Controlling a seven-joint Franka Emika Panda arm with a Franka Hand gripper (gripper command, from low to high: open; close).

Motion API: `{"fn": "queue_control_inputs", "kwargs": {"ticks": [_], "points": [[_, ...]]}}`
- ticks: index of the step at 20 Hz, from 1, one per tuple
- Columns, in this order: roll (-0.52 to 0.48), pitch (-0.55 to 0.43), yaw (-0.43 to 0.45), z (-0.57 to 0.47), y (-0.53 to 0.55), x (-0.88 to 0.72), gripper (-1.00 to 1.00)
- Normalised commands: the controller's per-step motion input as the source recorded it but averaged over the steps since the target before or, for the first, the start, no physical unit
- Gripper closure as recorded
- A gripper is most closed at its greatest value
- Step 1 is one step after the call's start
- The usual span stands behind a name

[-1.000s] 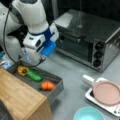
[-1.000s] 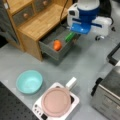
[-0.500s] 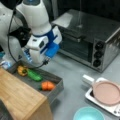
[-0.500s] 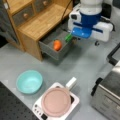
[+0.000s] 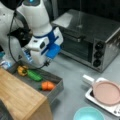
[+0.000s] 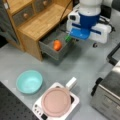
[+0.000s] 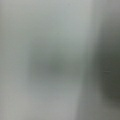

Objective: Open the drawer. Pick up the carrot. Put the carrots in the drawer.

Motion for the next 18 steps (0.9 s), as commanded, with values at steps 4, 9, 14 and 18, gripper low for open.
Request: {"fn": "queue_control_inputs", "kwargs": {"ticks": [4, 9, 14, 18], "points": [[0.015, 0.002, -0.034, 0.03, -0.05, 0.22, -1.00], [0.021, 0.032, -0.027, 0.03, -0.04, 0.18, -1.00], [0.023, 0.045, -0.024, 0.06, -0.04, 0.15, -1.00], [0.029, 0.031, -0.015, 0.05, -0.04, 0.15, -1.00]]}}
